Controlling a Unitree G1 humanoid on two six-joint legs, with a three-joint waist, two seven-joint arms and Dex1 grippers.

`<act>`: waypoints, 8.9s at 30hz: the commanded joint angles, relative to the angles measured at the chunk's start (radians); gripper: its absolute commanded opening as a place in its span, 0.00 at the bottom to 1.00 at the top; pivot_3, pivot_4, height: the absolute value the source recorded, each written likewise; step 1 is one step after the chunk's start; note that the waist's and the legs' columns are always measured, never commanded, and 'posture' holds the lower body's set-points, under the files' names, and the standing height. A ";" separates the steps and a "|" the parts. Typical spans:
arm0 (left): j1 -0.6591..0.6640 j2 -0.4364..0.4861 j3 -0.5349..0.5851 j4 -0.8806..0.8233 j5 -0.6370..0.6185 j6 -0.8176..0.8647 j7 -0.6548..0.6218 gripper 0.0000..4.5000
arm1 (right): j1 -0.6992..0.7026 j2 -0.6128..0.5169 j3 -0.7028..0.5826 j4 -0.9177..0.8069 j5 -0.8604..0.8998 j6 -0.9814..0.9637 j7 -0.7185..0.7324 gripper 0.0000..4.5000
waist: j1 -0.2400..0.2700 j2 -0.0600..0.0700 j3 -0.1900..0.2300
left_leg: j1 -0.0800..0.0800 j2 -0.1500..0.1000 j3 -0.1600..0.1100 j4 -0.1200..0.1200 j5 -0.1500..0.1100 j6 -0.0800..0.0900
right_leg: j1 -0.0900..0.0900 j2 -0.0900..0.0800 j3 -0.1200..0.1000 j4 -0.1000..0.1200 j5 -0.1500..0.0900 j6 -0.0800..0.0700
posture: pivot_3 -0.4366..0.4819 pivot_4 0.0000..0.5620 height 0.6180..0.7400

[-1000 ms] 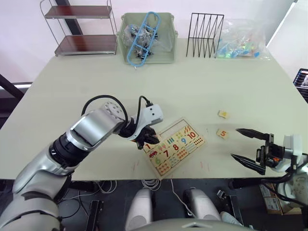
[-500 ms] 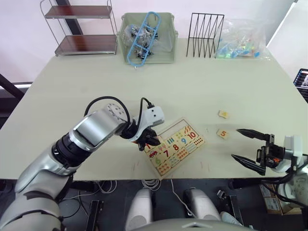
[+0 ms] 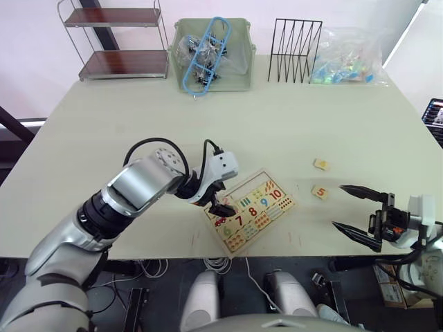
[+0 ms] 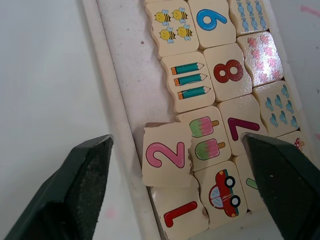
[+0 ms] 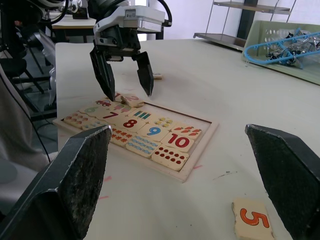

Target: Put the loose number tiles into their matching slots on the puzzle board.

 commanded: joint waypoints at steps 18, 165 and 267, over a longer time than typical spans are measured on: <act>0.132 0.060 0.237 0.205 -0.005 -0.498 -0.186 0.97 | -0.007 -0.002 -0.016 -0.008 0.014 -0.024 0.009 1.00 | 0.000 0.000 0.000 | 0.000 0.000 0.000 0.000 0.000 0.000 | 0.000 0.000 0.000 0.001 0.000 0.000 | 0.48 0.27 1.00; 0.350 -0.041 0.220 0.307 0.177 -0.849 -0.396 0.00 | 0.016 -0.010 -0.024 0.001 0.020 -0.043 0.010 1.00 | 0.000 0.001 -0.001 | 0.001 0.000 0.001 0.000 0.000 0.000 | 0.000 0.000 0.000 0.001 0.000 -0.001 | 0.48 0.27 1.00; 1.094 -0.188 1.029 0.206 -0.138 -1.096 -0.003 0.97 | 0.073 -0.092 -0.162 0.168 -0.063 0.010 -0.239 1.00 | -0.004 0.000 -0.001 | 0.001 0.001 0.004 0.000 0.000 0.000 | -0.001 -0.002 0.001 0.000 -0.003 -0.004 | 0.48 0.27 1.00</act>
